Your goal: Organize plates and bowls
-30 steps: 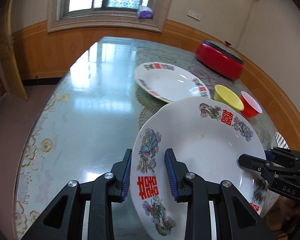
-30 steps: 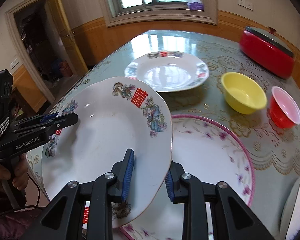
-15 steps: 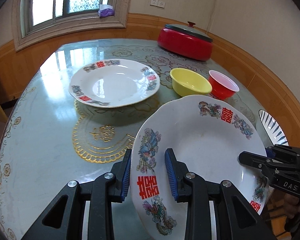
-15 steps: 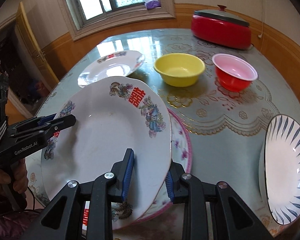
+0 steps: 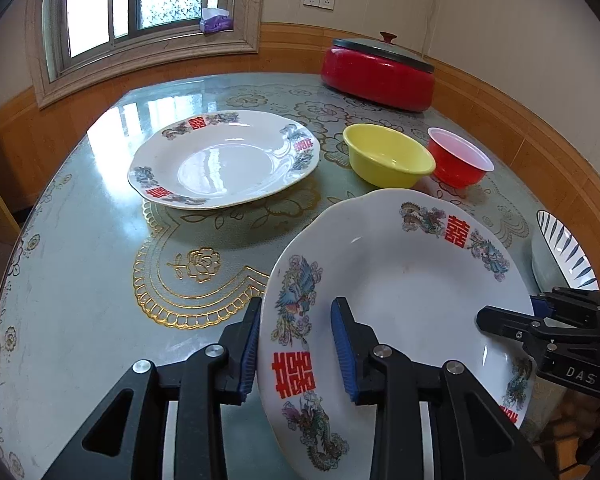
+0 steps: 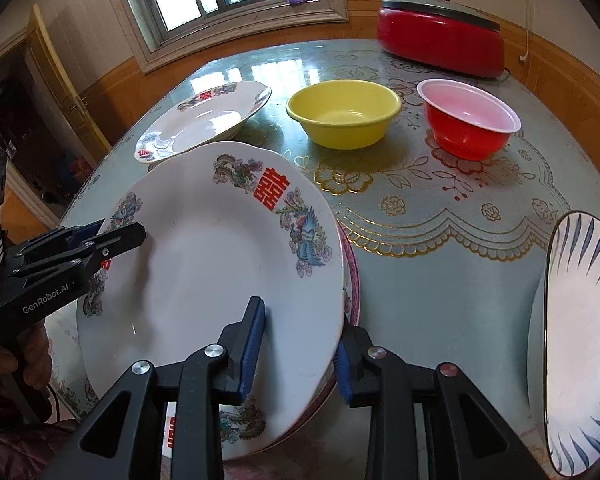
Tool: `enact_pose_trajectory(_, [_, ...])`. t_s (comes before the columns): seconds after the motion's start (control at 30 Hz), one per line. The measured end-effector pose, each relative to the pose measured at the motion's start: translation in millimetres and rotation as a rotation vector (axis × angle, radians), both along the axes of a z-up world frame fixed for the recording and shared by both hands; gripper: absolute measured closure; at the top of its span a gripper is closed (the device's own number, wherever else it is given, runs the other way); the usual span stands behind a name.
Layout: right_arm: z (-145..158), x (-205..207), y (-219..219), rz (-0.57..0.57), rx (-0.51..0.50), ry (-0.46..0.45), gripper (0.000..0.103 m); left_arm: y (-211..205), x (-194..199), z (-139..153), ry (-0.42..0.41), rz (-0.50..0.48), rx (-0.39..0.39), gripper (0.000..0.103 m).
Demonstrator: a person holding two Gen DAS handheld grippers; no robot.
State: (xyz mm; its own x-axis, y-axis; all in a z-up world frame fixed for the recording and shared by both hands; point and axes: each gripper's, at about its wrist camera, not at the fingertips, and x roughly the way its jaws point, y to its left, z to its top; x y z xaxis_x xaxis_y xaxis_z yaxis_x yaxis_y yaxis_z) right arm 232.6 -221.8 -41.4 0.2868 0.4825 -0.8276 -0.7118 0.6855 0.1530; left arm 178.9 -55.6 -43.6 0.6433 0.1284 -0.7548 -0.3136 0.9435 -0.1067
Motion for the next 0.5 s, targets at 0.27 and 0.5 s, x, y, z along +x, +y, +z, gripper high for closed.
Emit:
enact_pose_trajectory(0.27, [-0.9, -2.1, 2.6, 0.022, -0.024, -0.033, 0.072, -2.8, 3.1, -6.1, 0.017, 0.018, 0.034, 0.067])
enact_pose_trajectory(0.5, [4.1, -0.3, -0.5, -0.006, -0.036, -0.057, 0.072, -12.0, 5.7, -6.2, 0.017, -0.003, 0.053, 0.057])
